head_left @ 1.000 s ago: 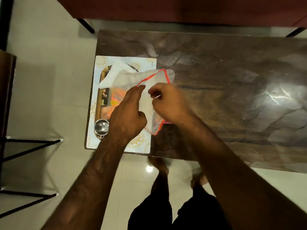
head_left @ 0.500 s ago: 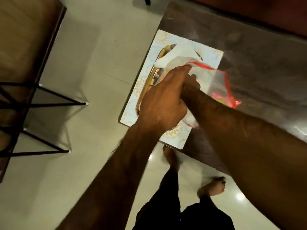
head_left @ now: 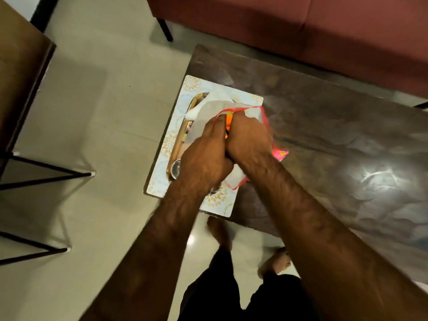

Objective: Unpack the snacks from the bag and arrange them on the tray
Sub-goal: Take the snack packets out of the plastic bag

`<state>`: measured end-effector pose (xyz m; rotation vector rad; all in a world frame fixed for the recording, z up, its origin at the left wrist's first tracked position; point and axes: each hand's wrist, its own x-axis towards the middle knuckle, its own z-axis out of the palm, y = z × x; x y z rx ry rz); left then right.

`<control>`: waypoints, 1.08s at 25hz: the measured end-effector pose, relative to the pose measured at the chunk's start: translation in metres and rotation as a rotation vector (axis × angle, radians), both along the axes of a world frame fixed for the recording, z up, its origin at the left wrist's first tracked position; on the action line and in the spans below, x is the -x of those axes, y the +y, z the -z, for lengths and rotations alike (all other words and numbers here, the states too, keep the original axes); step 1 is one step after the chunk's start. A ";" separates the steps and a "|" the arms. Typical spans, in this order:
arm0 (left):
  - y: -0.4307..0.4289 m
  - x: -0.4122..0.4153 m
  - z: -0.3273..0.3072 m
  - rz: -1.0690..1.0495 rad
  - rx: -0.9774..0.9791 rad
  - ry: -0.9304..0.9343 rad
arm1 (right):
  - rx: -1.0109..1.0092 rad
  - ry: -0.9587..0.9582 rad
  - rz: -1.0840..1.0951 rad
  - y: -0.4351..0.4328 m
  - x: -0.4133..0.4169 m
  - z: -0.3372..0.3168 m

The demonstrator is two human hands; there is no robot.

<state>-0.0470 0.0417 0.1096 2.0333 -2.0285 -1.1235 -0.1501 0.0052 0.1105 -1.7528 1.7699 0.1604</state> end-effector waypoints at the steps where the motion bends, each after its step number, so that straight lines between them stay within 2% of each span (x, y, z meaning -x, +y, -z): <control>1: -0.001 0.005 -0.003 0.023 -0.018 0.041 | 0.030 -0.021 0.026 0.005 0.013 -0.009; 4: -0.007 0.019 -0.006 0.015 -0.045 0.070 | 0.079 -0.072 0.166 0.031 0.048 -0.034; 6: -0.009 0.030 -0.005 0.008 -0.058 0.067 | 0.101 -0.141 0.360 0.051 0.072 -0.040; 9: -0.005 0.054 -0.002 0.026 -0.061 0.110 | 0.094 -0.422 0.718 0.075 0.121 -0.032; 13: 0.005 0.068 0.003 -0.081 -0.026 -0.008 | 0.013 -0.790 1.100 0.114 0.178 0.004; 15: 0.008 0.071 0.003 -0.116 0.014 -0.013 | -0.129 -0.824 1.124 0.131 0.194 0.030; 20: 0.018 0.076 0.012 -0.081 0.025 -0.011 | -0.370 -0.715 1.051 0.134 0.174 0.122; 24: 0.033 0.073 0.023 -0.074 0.028 -0.004 | -0.376 -0.643 0.968 0.116 0.143 0.186; 27: 0.036 0.060 0.030 -0.071 0.031 0.013 | -0.324 -0.549 0.879 0.106 0.132 0.201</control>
